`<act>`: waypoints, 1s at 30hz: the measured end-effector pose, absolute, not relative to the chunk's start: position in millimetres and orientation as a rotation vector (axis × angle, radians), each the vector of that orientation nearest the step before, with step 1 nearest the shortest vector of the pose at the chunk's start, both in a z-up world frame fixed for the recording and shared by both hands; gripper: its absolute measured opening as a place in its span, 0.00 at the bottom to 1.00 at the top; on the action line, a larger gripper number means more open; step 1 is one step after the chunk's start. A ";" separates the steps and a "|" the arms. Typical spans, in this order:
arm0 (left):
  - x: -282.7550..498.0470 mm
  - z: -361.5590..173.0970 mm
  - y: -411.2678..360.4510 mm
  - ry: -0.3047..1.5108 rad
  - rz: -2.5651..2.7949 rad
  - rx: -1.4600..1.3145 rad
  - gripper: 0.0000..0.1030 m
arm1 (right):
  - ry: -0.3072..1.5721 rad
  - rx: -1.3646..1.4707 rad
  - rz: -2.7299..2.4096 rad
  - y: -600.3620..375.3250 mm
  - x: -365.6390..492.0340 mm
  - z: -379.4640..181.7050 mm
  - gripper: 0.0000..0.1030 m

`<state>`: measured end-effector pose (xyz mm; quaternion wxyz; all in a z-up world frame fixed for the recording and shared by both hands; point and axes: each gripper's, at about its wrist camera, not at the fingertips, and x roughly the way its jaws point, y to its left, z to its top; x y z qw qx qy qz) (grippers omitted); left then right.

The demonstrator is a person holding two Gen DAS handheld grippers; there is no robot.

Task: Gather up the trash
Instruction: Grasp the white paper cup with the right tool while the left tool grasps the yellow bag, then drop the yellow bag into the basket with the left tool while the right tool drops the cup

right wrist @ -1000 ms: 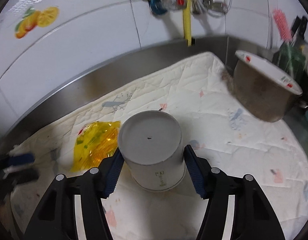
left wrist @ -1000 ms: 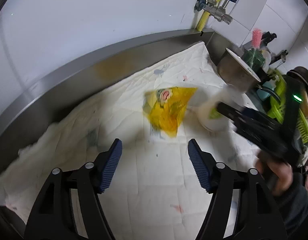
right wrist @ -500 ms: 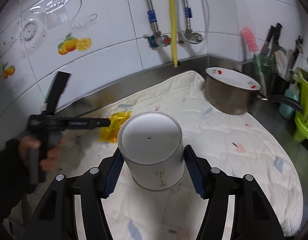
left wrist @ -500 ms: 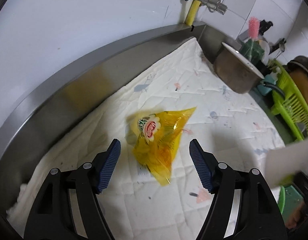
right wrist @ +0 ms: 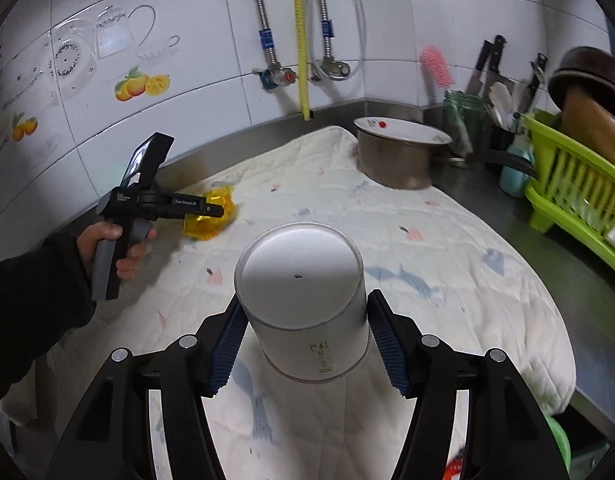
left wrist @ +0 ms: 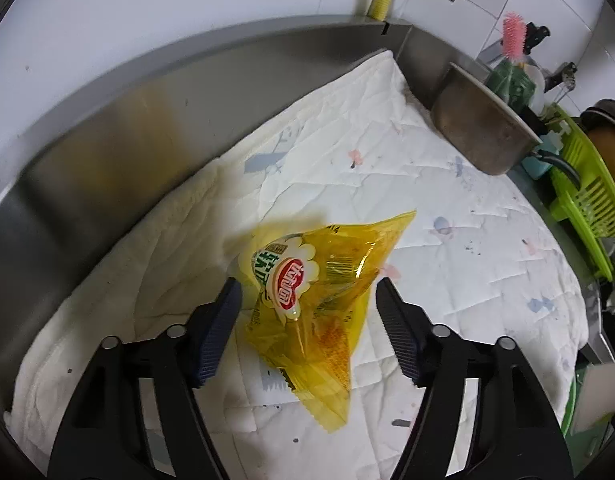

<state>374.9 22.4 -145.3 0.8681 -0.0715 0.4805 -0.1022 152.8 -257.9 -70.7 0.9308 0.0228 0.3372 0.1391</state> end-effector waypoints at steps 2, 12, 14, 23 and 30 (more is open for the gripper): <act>374.3 -148.8 20.6 1.015 -0.215 -0.153 0.46 | 0.695 0.061 0.275 -263.7 143.8 -72.0 0.57; 339.4 -123.4 14.2 0.956 -0.190 -0.156 0.27 | 0.701 0.141 0.197 -298.7 98.0 -74.6 0.57; 325.1 -111.8 9.8 0.933 -0.195 -0.140 0.27 | 0.698 0.155 0.165 -308.6 86.9 -73.6 0.57; 239.0 -64.2 -31.7 0.870 -0.330 -0.111 0.27 | 0.704 0.186 -0.018 -366.4 28.6 -70.0 0.57; 169.0 -44.4 -94.1 0.835 -0.479 -0.054 0.27 | 0.775 0.193 -0.174 -413.8 -16.5 -90.7 0.57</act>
